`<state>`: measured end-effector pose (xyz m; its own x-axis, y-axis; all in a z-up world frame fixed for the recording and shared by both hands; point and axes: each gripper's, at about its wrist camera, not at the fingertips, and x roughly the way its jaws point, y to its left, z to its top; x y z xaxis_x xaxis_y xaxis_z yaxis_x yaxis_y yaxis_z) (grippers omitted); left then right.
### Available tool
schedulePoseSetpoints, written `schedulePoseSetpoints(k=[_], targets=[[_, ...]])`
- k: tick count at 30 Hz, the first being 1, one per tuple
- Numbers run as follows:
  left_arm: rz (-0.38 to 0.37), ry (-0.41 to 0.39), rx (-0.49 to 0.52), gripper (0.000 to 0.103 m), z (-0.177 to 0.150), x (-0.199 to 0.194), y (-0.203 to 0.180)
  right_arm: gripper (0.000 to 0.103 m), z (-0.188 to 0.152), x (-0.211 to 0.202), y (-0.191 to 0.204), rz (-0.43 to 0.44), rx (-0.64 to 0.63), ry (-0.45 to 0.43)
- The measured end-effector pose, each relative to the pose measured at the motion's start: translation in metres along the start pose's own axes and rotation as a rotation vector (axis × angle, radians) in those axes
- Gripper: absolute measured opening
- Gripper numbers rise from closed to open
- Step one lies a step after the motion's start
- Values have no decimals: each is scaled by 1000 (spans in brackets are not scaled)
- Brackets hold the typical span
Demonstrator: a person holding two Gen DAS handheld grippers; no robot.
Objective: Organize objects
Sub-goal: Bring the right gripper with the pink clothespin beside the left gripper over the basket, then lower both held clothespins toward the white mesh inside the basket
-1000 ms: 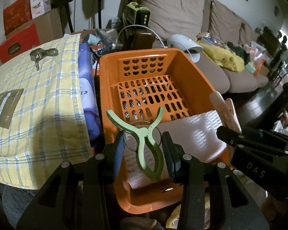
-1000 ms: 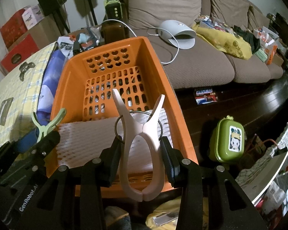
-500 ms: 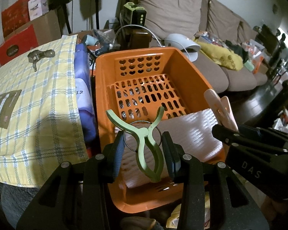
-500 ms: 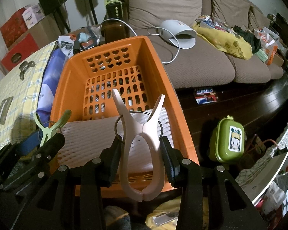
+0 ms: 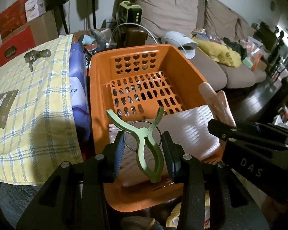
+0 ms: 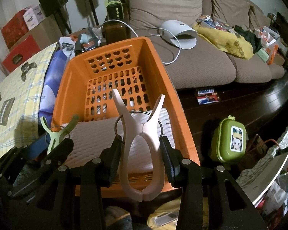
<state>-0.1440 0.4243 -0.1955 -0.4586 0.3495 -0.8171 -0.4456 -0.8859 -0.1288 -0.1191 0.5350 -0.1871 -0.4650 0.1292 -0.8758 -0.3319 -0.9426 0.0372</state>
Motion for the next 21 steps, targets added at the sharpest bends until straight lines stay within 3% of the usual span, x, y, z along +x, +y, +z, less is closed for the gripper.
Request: schedulePoseSetpoints(k=[21], targets=[[9,-11,-27,36,-3,1,3,41,0,-1,-2,-7,7,-1]])
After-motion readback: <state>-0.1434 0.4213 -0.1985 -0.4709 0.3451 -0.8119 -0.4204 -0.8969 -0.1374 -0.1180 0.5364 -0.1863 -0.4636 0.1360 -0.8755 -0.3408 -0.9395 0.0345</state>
